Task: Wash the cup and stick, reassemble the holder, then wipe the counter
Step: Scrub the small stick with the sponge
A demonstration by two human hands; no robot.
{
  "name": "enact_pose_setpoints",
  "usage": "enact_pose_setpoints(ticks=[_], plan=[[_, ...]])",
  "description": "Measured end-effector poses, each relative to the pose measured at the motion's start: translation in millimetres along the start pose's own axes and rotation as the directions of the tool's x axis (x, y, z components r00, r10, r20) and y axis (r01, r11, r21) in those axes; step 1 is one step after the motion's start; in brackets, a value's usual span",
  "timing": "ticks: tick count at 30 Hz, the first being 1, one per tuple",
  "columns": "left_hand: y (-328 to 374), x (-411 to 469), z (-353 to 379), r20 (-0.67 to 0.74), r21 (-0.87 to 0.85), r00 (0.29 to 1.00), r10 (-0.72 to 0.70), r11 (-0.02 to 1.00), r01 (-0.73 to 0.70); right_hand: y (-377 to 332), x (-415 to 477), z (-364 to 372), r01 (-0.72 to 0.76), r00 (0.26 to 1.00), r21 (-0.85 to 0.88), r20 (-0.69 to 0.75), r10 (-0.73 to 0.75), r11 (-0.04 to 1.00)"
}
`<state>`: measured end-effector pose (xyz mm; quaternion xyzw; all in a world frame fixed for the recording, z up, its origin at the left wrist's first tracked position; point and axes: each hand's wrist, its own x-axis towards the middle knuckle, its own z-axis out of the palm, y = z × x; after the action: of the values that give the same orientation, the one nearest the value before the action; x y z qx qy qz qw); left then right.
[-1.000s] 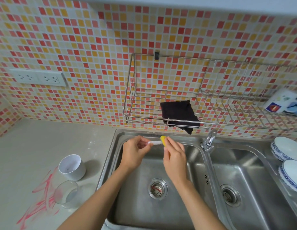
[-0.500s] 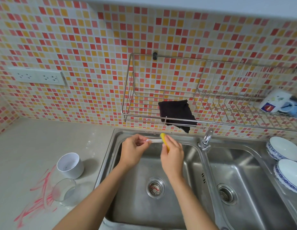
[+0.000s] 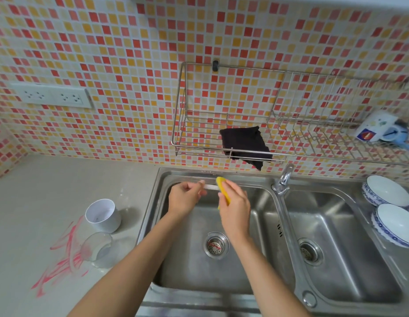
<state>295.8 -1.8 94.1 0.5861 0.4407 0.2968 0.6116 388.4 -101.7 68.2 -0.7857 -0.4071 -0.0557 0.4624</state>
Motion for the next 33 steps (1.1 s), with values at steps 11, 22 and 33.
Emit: enact_pose_setpoints(ticks=[11, 22, 33], plan=[[-8.1, -11.5, -5.6, -0.021, 0.151, 0.994, -0.111, 0.982, 0.113, -9.2, -29.7, 5.4, 0.209, 0.977, -0.099, 0.067, -0.203, 0.973], [-9.9, -17.4, -16.1, 0.205, 0.300, 0.977, 0.062, 0.946, -0.123, 9.0, -2.2, -16.6, 0.322, 0.929, -0.230, 0.263, -0.260, 0.918], [-1.7, -11.6, -10.8, 0.213, 0.428, 0.901, 0.377, 0.793, -0.433, 22.1, 25.2, -35.2, 0.248, 0.961, -0.172, 0.169, -0.220, 0.953]])
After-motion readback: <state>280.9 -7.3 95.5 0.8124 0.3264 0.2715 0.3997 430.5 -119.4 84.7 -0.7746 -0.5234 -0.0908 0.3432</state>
